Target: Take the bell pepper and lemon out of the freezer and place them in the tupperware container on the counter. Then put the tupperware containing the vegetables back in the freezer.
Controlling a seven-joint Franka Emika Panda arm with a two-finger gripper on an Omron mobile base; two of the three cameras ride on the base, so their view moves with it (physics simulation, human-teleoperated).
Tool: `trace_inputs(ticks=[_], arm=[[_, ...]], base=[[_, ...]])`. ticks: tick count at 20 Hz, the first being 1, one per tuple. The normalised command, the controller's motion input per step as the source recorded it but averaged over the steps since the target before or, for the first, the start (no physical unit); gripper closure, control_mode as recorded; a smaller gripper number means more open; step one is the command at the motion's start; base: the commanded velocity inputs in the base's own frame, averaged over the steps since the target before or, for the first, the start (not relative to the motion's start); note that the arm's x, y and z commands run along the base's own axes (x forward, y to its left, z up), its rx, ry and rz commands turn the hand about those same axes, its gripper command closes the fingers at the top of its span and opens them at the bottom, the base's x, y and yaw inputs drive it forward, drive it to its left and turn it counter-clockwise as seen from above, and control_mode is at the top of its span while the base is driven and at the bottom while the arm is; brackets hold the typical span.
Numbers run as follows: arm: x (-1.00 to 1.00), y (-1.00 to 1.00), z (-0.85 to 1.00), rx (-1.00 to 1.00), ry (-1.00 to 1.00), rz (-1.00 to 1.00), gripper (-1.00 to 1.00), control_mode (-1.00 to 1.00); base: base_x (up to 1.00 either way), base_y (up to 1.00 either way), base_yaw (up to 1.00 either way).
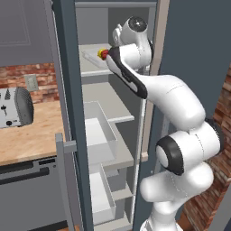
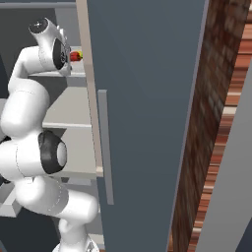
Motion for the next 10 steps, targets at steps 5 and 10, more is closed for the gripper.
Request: trace_inputs(ticks=[5,10], arm=[[-1.0,-0.25,0.0,0.01,-0.18,0.0,-1.0,-1.0],[-1.0,-0.41,0.0,0.11,-0.09,0.0,-1.0,-1.0]], base=[[0.0,0.0,0.0],[0.0,0.0,0.0]])
